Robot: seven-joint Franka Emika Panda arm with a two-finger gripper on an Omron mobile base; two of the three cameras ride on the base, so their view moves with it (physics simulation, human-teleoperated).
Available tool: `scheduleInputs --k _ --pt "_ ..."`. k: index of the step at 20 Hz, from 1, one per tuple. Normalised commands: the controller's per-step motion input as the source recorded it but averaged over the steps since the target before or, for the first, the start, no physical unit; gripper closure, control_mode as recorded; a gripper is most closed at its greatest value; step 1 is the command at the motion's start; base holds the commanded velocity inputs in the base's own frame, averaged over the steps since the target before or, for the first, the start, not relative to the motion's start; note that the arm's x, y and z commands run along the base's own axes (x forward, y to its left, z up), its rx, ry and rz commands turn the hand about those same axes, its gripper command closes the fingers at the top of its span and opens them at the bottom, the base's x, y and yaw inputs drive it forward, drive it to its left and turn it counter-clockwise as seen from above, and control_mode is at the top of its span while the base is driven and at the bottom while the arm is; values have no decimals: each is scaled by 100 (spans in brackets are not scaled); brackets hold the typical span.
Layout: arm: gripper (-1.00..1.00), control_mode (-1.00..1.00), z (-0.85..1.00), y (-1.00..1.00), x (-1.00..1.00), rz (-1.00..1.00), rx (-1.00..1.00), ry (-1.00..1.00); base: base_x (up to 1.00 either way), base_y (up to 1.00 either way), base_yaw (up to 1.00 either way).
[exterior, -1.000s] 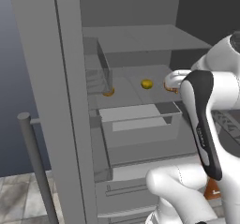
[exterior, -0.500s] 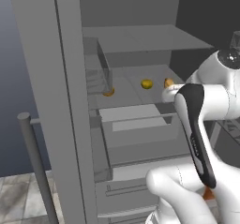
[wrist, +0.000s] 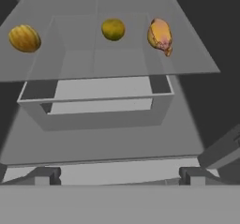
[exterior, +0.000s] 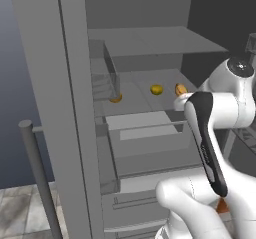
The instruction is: Open the fridge, remove the orange, squash, and chicken drumstick, and place them on any counter.
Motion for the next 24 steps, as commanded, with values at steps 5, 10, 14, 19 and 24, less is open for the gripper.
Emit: scheduleInputs --k 5,10,14,19,24 --pt "-100 -100 -10 -33 60 0 -3 4 0 0 0" --pt "-100 -100 -32 -32 65 0 -9 1 0 0 0" --pt "-100 -100 -22 -22 52 0 -5 0 0 0 0" --pt "-100 -100 -10 -17 47 0 0 0 0 0 0" --pt "-100 -100 -21 -17 44 0 0 0 0 0 0"
